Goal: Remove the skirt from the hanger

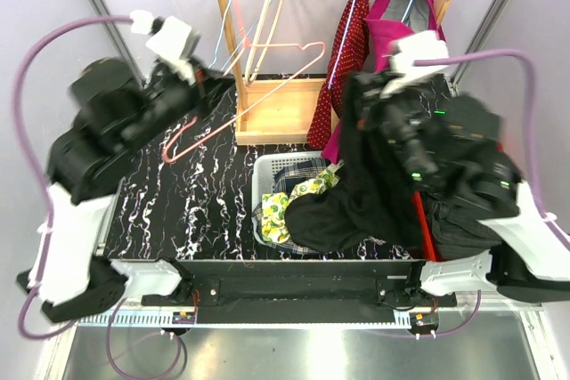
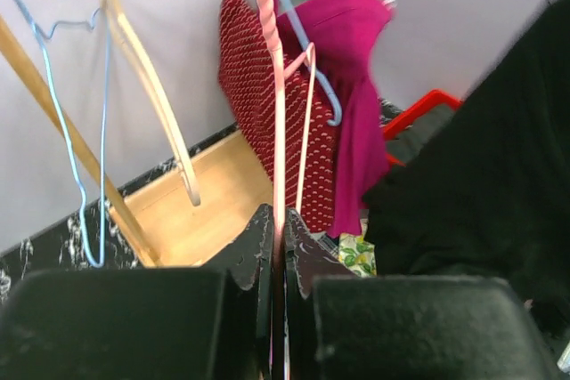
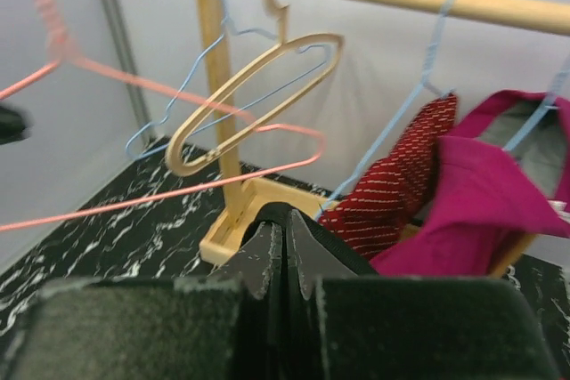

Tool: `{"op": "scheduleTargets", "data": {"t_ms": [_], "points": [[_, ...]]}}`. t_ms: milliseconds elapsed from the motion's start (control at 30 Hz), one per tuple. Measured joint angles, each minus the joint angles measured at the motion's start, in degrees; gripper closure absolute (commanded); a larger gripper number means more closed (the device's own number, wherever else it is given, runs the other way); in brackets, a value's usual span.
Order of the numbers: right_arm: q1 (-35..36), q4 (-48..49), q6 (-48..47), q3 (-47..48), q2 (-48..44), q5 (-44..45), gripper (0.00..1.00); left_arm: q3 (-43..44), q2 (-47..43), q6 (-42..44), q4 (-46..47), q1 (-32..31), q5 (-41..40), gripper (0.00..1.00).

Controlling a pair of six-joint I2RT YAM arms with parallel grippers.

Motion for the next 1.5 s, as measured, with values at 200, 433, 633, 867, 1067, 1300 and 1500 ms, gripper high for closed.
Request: {"op": "scheduleTargets", "data": {"t_ms": [200, 433, 633, 867, 1067, 1300, 1500], "points": [[0.07, -1.57, 6.93, -3.41, 3.08, -9.46, 1.00, 4.07, 8.04, -2.84, 0.46, 0.00, -7.98, 1.00], [0.15, 0.68, 14.49, -17.70, -0.68, -15.43, 1.00, 4.61, 10.40, -3.54, 1.79, 0.04, -12.92, 1.00], [-1.40, 3.19, 22.45, -38.49, -3.87, -15.85, 1.00, 9.22, 15.08, -3.32, 3.76, 0.04, -15.23, 1.00], [-10.38, 7.10, 36.52, -57.51, -7.21, -22.49, 1.00, 14.32, 22.51, -2.69, 5.90, 0.07, -15.78, 1.00], [-17.84, 10.10, 51.15, -65.24, -4.76, -30.14, 1.00, 15.74, 27.41, -2.47, 6.29, 0.04, -16.17, 1.00], [-19.23, 15.15, 61.59, -66.16, 11.65, -38.25, 1.00, 18.23, 31.54, -0.76, 7.30, 0.04, -18.14, 1.00], [-19.91, 25.55, 65.94, -67.93, 17.00, -44.44, 1.00, 22.12, 35.63, 2.67, 11.45, 0.07, -21.03, 1.00]]}}
